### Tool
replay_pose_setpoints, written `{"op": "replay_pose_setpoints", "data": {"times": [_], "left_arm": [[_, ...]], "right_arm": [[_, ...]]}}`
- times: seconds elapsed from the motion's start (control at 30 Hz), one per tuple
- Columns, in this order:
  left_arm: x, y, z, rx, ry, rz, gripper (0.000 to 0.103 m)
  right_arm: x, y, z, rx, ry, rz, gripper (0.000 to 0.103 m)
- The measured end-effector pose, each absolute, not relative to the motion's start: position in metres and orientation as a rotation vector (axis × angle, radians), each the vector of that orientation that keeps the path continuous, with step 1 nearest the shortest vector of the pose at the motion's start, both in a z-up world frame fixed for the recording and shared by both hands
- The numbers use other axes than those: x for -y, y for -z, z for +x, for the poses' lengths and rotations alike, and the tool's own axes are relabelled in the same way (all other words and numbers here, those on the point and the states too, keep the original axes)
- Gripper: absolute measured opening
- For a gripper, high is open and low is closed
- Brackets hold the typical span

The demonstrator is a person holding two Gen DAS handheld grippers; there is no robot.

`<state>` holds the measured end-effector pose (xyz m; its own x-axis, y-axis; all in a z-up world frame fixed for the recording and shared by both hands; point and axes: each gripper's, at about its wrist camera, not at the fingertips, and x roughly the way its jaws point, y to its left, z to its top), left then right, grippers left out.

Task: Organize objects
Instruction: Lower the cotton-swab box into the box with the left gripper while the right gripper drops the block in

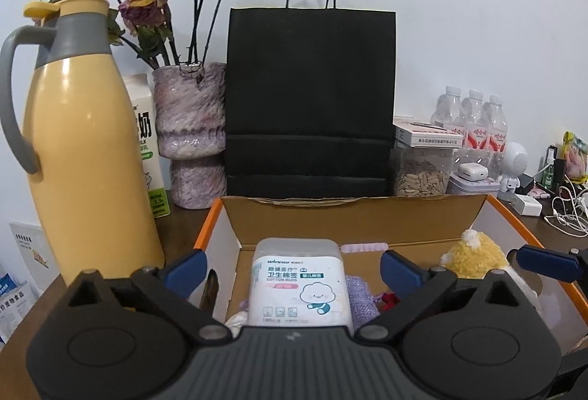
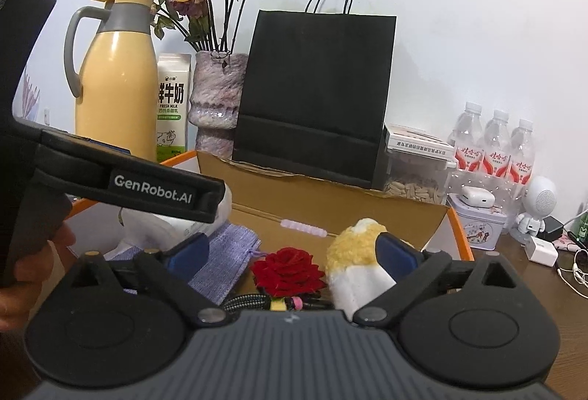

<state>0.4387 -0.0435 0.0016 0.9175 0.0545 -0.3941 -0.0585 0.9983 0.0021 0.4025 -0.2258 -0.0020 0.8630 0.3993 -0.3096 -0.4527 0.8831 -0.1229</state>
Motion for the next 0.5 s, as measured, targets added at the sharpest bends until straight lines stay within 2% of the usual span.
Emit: {"op": "replay_pose_setpoints", "data": {"times": [0.5], "left_arm": [[0.041, -0.002, 0.423, -0.375, -0.059, -0.035, 0.101]], "right_arm": [[0.227, 0.001, 0.392, -0.265, -0.441, -0.205, 0.103]]}}
